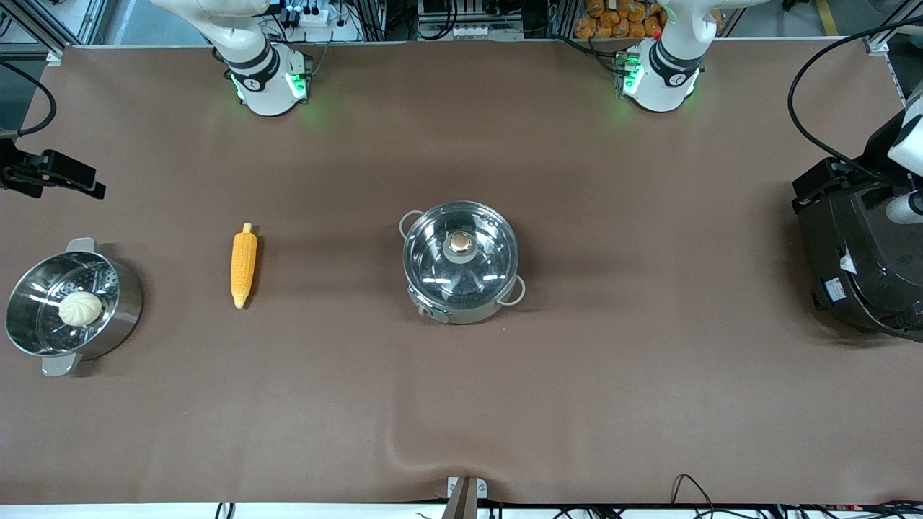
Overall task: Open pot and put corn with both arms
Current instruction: 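Move both grippers out from rest toward the corn and the pot lid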
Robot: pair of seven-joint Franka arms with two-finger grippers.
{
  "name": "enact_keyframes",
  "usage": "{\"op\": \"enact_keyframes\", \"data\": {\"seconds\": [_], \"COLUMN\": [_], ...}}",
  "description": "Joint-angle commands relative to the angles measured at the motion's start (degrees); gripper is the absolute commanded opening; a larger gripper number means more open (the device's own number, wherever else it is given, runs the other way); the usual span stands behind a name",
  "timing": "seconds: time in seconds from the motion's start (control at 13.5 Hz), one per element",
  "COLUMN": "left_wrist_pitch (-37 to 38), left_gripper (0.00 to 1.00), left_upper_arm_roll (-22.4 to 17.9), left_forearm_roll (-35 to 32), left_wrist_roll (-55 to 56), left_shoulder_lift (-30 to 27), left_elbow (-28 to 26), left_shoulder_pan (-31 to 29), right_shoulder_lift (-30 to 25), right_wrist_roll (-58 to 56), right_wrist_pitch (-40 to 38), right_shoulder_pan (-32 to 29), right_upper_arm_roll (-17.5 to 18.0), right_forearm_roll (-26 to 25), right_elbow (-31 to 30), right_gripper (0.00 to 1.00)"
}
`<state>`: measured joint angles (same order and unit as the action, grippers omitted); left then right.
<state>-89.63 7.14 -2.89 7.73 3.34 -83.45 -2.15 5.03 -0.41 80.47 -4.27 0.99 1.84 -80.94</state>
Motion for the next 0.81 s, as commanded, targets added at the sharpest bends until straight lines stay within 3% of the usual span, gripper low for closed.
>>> {"op": "enact_keyframes", "data": {"seconds": [0.0,0.44,0.74], "left_wrist_pitch": [2.00,3.06,2.88], "left_gripper": [1.00,1.00,1.00], "left_upper_arm_roll": [0.06,0.50,3.39], "left_forearm_roll": [-1.06,-1.15,-0.54], "left_wrist_roll": [-1.14,-1.58,0.60], "left_shoulder_lift": [0.70,1.57,2.02], "left_elbow": [2.15,2.33,2.33], "left_shoulder_pan": [0.48,0.92,6.00], "right_shoulder_lift": [-1.68,-2.56,-1.87], "right_wrist_roll": [-0.20,-1.61,-0.82], "right_wrist_pitch": [-0.31,-1.63,-1.81], "right_shoulder_pan": [-0.12,-0.21,-0.12], "right_upper_arm_roll": [-0.37,-0.46,-0.37], "right_forearm_roll": [0.01,-0.43,-0.52], "right_elbow": [-0.27,0.00,-1.05], "right_gripper": [1.00,1.00,1.00]}}
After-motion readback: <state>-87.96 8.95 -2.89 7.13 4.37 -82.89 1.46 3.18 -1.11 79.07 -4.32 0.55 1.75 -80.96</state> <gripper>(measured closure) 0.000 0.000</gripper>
